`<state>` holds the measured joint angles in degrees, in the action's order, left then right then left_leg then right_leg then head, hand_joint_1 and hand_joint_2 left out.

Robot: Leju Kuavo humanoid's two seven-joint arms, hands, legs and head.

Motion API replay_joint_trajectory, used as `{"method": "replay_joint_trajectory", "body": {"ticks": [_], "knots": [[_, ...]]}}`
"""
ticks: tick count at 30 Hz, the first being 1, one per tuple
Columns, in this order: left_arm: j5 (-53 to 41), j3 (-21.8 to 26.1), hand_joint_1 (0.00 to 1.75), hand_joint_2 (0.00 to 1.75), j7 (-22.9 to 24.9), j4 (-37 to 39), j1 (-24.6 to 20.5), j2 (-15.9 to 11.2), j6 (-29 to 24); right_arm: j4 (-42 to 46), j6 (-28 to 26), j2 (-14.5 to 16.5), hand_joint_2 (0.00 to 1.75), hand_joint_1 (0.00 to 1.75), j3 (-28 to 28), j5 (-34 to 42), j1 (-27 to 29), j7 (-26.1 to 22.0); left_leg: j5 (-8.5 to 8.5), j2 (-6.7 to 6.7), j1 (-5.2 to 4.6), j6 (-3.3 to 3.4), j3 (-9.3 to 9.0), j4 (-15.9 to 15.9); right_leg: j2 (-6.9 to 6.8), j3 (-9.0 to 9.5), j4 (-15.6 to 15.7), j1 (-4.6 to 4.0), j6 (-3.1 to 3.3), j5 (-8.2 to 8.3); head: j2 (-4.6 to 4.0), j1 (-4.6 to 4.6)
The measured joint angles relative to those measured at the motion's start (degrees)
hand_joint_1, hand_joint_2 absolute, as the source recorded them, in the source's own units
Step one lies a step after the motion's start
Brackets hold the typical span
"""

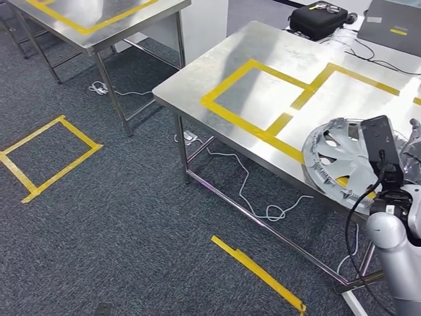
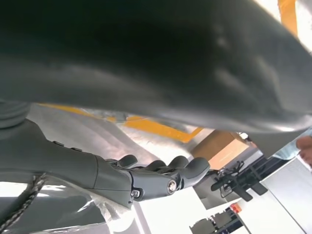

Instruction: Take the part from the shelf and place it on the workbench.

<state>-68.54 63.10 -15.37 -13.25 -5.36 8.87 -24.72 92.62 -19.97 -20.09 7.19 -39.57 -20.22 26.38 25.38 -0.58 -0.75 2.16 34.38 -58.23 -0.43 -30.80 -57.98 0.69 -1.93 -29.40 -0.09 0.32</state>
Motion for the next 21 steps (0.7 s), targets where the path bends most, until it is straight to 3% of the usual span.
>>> {"method": "replay_joint_trajectory", "body": {"ticks": [4, 6, 8, 10, 11, 14, 15, 18, 19, 21], "knots": [[0.1, 0.1, 0.0, 0.0, 0.0, 0.0, 0.1, 0.0, -0.1, 0.1, 0.0, 0.1, 0.0, 0.0, 0.2, -0.2, 0.3, 0.0, 0.16, 0.04, 0.07, -1.31, 0.74, -0.7, 0.02, 0.13, 1.0, 0.08, 0.88, 0.67, 0.0, -0.06], [0.1, 0.1, 0.0, 0.0, 0.0, 0.0, 0.1, 0.0, -0.2, 0.1, 0.0, 0.1, 0.0, 0.0, 0.3, -0.5, 0.4, 0.0, 3.4, 0.07, 0.26, -2.01, 2.32, -4.9, -0.18, -0.12, 1.2, 0.3, 1.39, 1.19, 0.0, -0.2], [0.1, 0.1, 0.0, 0.0, 0.0, 0.0, 0.1, 0.0, -0.2, 0.1, 0.0, 0.3, 0.0, 0.0, 0.5, -0.6, 0.6, 0.0, 7.66, 0.1, 0.57, -2.63, 5.01, -12.5, -0.33, -0.6, 1.2, 0.26, 1.67, 1.53, 0.0, -0.3], [0.2, 0.2, 0.0, 0.0, 0.0, 0.0, 0.1, 0.0, -0.3, 0.0, 0.0, 0.4, 0.0, 0.0, 0.6, -0.7, 0.8, 0.0, 8.98, 0.11, 0.85, -2.95, 5.81, -16.3, -0.38, -1.12, 1.1, 0.25, 1.67, 1.95, 0.0, -0.3], [0.2, 0.3, 0.0, 0.0, 0.0, 0.0, 0.1, 0.0, -0.4, 0.0, 0.0, 0.5, 0.0, 0.0, 0.7, -0.7, 0.8, 0.0, 8.09, 0.11, 0.99, -3.0, 4.66, -14.9, -0.38, -1.35, 1.1, 0.26, 1.58, 2.16, 0.0, -0.3], [0.2, 0.3, 0.0, 0.0, 0.0, 0.0, 0.0, 0.0, -0.7, 0.0, 0.0, 0.6, 0.0, 0.0, 1.0, -0.8, 0.7, 0.0, 3.79, -0.01, 1.21, -2.73, -1.95, -3.5, -0.34, -1.89, 0.8, 0.18, 1.05, 2.62, 0.0, -0.28], [0.2, 0.4, 0.0, 0.0, 0.0, 0.0, -0.1, 0.0, -0.8, 0.0, 0.0, 0.6, 0.0, 0.0, 1.1, -0.9, 0.6, 0.0, 3.13, -0.08, 1.17, -2.5, -3.16, -1.0, -0.33, -2.13, 0.7, 0.12, 0.75, 2.83, 0.0, -0.25], [0.2, 0.4, 0.0, 0.0, 0.0, 0.0, -0.1, 0.0, -1.1, -0.2, 0.0, 0.7, 0.0, 0.0, 1.5, -1.1, 0.3, 0.0, 2.42, -0.17, 0.89, -1.37, -3.07, 0.2, -0.36, -2.81, 0.7, 0.18, -0.41, 3.48, 0.0, -0.22], [0.2, 0.4, 0.0, 0.0, 0.1, 0.0, -0.1, 0.0, -1.1, -0.2, 0.1, 0.7, 0.0, 0.0, 1.6, -1.2, 0.2, 0.0, 2.0, -0.12, 0.89, -0.85, -2.8, 0.4, -0.31, -3.17, 0.5, 0.28, -0.72, 3.06, 0.0, -0.21], [0.2, 0.5, 0.0, 0.0, 0.1, 0.0, -0.2, 0.0, -1.2, -0.4, 0.1, 0.7, 0.0, 0.0, 1.8, -1.3, 0.1, 0.0, 1.15, 0.0, 0.99, 0.12, -2.17, 0.7, -0.15, -4.39, -1.4, 0.42, -1.05, 0.72, 0.0, -0.14]]}}
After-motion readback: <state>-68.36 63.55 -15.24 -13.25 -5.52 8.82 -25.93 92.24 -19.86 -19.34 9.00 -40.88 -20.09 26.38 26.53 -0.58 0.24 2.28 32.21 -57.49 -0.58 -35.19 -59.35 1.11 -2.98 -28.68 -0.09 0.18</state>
